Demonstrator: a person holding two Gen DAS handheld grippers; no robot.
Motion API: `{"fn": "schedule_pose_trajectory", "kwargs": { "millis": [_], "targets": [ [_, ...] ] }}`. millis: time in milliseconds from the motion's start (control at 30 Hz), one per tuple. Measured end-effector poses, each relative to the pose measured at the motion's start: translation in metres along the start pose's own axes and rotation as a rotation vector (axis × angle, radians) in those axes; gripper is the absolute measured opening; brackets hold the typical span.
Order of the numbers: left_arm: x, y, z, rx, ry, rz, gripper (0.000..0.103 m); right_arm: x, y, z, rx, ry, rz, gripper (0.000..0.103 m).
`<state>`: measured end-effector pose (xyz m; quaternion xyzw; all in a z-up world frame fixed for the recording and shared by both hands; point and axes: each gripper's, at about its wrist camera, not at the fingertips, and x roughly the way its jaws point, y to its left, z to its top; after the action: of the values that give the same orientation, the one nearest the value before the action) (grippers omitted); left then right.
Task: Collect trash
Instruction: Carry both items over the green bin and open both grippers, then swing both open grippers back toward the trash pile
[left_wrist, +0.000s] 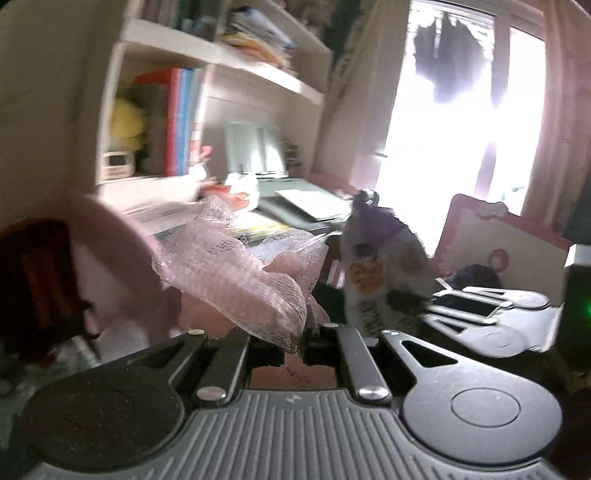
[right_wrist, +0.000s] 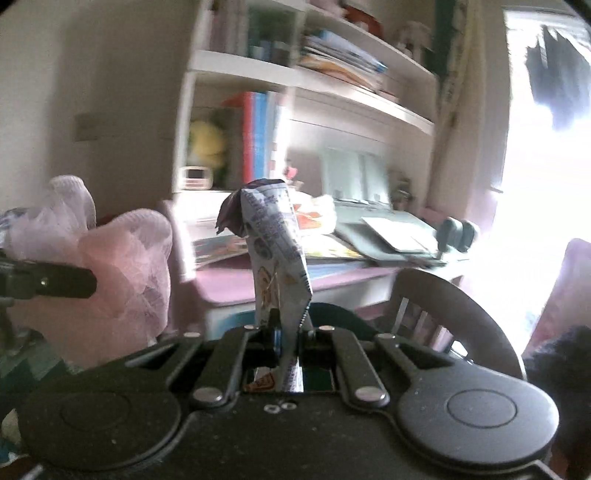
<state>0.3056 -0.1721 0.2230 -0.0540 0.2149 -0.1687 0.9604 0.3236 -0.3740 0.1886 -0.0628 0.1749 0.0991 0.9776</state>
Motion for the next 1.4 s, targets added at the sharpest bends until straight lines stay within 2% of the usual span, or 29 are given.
{"fn": "schedule_pose_trajectory", "kwargs": {
  "millis": [167,267,567,767,867,967,1033,1167,1400],
  "targets": [
    [0.056,-0.030,0.011,0.047,0.020,-0.041,0.007,0.036,-0.035,-0.009,0.064,0.046,-0.035,0.007],
    [0.084,-0.045,0.008,0.070,0.052,-0.040,0.007,0.056,-0.050,-0.019,0.084,0.081,-0.042,0.007],
    [0.166,-0.048,-0.013,0.094,0.217,-0.001,0.007,0.107,-0.059,-0.051,0.102,0.278,0.024,0.009],
    [0.195,-0.041,-0.023,0.081,0.314,0.009,0.008,0.119,-0.056,-0.054,0.074,0.363,0.058,0.019],
    [0.205,-0.038,-0.024,0.059,0.356,0.018,0.008,0.121,-0.055,-0.055,0.055,0.370,0.054,0.020],
    [0.212,-0.035,-0.026,0.036,0.375,0.018,0.009,0.119,-0.055,-0.055,0.051,0.362,0.069,0.028],
    [0.211,-0.035,-0.027,0.032,0.381,0.019,0.012,0.117,-0.055,-0.054,0.046,0.352,0.074,0.033],
    [0.206,-0.034,-0.029,0.022,0.377,0.019,0.032,0.112,-0.056,-0.054,0.056,0.346,0.080,0.036],
    [0.172,-0.037,-0.022,0.011,0.324,0.010,0.051,0.081,-0.051,-0.048,0.055,0.303,0.095,0.037]
  ]
}}
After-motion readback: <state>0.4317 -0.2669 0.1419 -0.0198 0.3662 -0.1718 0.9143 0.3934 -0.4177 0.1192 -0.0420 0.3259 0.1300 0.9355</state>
